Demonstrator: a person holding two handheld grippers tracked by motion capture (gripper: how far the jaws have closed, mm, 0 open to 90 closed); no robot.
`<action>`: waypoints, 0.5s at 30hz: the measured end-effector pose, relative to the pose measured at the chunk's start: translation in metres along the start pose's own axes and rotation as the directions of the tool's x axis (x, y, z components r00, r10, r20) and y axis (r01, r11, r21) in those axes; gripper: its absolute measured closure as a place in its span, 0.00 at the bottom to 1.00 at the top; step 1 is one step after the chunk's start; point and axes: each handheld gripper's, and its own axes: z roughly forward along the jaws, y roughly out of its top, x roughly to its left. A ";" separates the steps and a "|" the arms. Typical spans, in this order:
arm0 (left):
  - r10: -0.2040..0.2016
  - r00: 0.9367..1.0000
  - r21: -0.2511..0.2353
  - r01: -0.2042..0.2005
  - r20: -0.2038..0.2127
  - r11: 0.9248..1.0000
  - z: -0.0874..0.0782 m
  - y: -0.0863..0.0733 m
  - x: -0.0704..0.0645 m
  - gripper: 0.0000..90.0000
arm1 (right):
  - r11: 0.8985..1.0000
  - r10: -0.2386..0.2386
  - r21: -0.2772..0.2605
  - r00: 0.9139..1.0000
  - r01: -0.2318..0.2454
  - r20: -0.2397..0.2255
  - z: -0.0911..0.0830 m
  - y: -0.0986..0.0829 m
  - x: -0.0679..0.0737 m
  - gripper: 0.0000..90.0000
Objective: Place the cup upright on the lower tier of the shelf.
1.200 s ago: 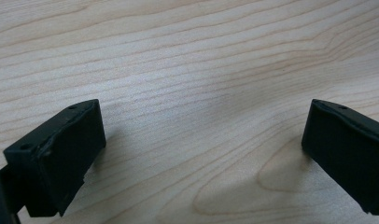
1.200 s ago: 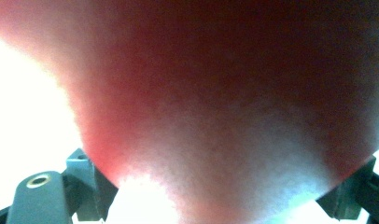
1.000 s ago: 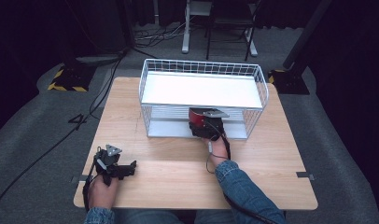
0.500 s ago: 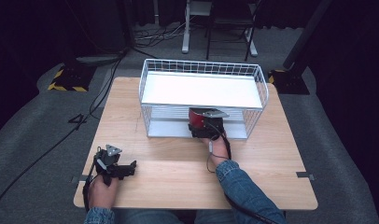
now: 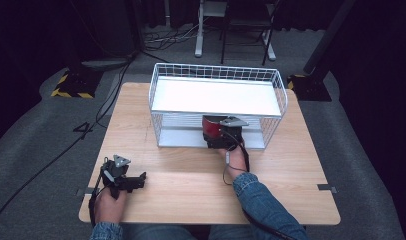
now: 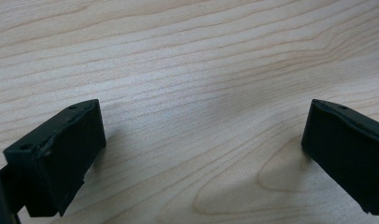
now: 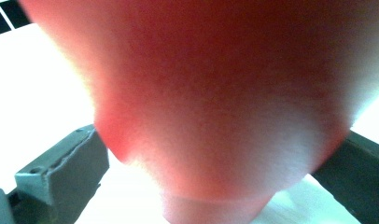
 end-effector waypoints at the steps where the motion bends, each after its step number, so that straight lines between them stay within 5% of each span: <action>1: 0.000 1.000 0.000 0.000 0.000 1.000 0.000 0.000 0.000 0.00 | 1.000 0.000 -0.002 1.000 0.000 -0.001 -0.001 0.000 0.000 0.01; 15: 0.000 1.000 0.000 0.000 0.000 1.000 0.000 0.000 0.000 0.00 | 1.000 0.017 -0.015 1.000 -0.017 -0.012 -0.028 -0.004 0.001 0.01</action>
